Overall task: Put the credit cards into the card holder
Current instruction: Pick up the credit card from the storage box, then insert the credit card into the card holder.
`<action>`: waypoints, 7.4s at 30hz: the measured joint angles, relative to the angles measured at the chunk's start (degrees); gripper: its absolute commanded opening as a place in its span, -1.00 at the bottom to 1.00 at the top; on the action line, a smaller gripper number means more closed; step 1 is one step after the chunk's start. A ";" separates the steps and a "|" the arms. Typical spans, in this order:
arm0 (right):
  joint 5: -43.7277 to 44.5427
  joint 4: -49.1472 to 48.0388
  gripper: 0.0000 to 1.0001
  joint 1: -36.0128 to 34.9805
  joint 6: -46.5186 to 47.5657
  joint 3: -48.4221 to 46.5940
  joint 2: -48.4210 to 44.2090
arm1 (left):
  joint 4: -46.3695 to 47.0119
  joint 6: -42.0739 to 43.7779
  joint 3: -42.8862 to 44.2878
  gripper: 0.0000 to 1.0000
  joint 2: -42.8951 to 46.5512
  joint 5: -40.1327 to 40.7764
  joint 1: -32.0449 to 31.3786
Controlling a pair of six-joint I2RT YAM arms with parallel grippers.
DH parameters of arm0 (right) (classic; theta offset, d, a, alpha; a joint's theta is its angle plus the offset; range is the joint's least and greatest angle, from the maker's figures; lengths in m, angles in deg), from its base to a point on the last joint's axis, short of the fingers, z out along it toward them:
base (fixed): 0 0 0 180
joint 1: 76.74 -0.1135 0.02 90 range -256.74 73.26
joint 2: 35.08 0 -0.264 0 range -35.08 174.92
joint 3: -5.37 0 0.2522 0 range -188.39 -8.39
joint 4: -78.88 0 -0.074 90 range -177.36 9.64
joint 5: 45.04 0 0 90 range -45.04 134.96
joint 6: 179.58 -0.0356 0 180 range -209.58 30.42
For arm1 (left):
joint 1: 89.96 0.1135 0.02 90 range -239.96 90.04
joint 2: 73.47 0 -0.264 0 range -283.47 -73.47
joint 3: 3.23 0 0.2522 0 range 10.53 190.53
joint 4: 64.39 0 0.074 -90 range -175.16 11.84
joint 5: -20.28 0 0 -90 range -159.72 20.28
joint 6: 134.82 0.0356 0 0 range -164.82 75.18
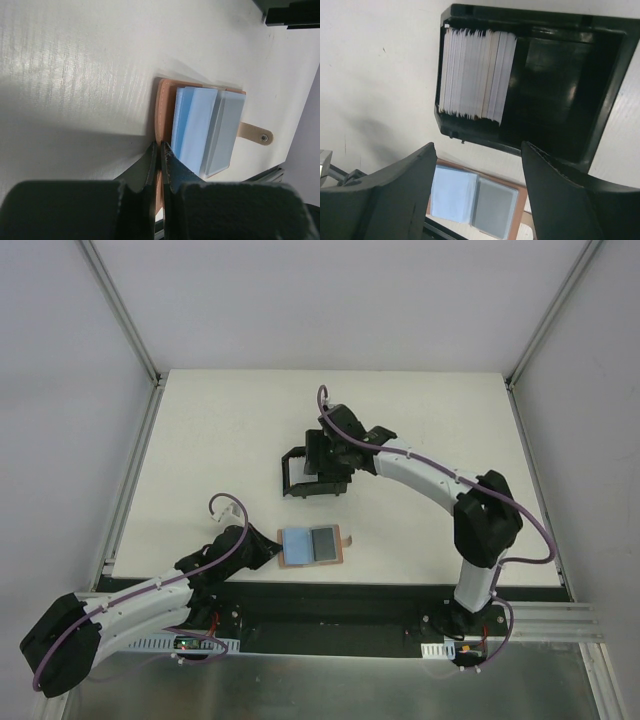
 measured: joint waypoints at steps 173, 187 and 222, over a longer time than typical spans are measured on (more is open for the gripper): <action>-26.27 -45.51 -0.99 -1.51 -16.92 44.06 -5.16 | 1.18 4.79 0.96 -1.00 -2.58 1.25 1.11; -26.64 -44.61 -0.92 -1.88 -16.04 42.14 -3.52 | 1.92 4.81 0.96 -1.00 -3.32 1.25 1.11; -16.68 -35.45 -0.39 -6.45 -17.77 39.32 -6.78 | 3.04 4.81 0.94 -1.00 -4.00 0.74 1.11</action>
